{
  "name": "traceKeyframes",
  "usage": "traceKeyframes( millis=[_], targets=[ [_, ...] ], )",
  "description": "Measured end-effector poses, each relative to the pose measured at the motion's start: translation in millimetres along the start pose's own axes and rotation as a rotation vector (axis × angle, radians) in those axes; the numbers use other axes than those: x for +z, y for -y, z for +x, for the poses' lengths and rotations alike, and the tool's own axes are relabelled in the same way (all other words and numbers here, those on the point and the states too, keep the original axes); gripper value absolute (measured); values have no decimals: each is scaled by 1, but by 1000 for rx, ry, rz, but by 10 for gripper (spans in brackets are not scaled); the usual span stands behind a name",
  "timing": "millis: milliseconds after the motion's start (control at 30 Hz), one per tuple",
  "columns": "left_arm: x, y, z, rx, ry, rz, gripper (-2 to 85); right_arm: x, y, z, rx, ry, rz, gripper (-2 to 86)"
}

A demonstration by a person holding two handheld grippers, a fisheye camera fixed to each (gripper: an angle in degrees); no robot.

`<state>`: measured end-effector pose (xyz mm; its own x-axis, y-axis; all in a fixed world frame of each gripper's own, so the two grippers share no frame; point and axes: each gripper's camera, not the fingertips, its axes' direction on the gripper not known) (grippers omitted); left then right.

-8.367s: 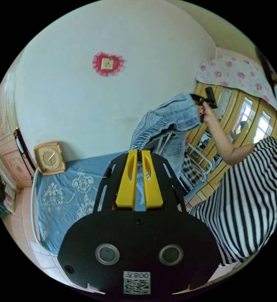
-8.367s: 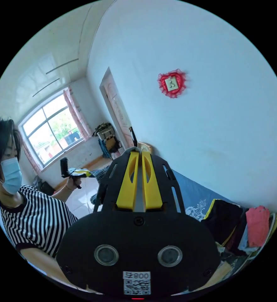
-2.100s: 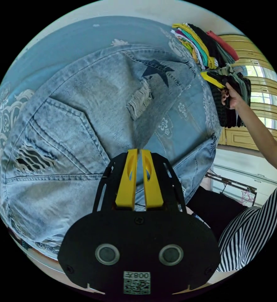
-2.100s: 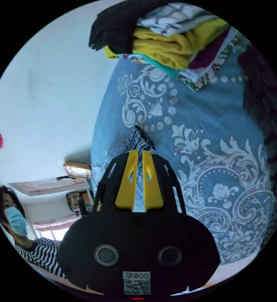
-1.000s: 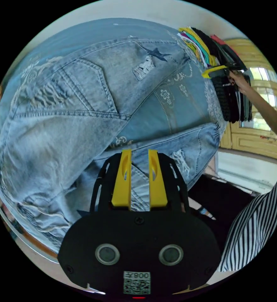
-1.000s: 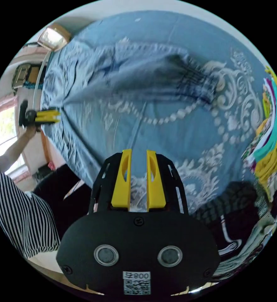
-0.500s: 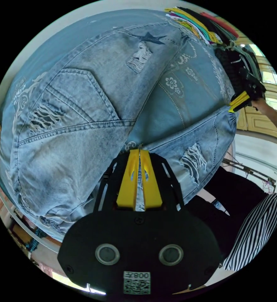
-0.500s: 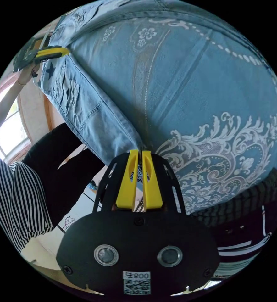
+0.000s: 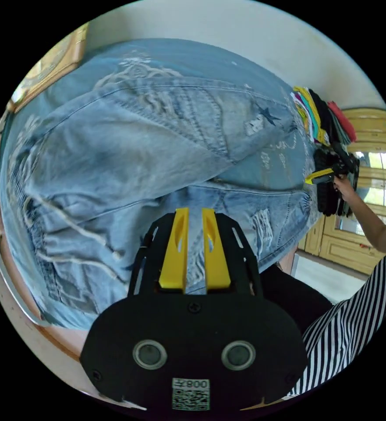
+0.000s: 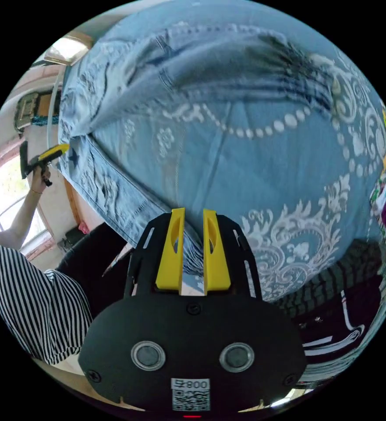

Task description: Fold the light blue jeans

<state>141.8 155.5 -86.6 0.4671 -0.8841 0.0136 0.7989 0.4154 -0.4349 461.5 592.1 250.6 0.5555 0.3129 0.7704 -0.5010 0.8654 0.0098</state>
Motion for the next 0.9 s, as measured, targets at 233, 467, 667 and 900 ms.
traceKeyframes(
  millis=[233, 467, 667, 900],
  targets=[
    [-98, -36, -67, -268, 51, 159, 90, -15, 131, -105, -360, -2, 248, 103],
    [-189, -39, -125, -406, 211, 199, 111, 29, 263, -243, -660, -231, 283, 112],
    [-222, -55, -159, -544, 155, 146, 88, 114, 319, -281, -683, -463, 179, 82],
    [-293, -104, -138, -431, 186, 227, 34, 127, 313, -268, -691, -438, 260, 21]
  ],
)
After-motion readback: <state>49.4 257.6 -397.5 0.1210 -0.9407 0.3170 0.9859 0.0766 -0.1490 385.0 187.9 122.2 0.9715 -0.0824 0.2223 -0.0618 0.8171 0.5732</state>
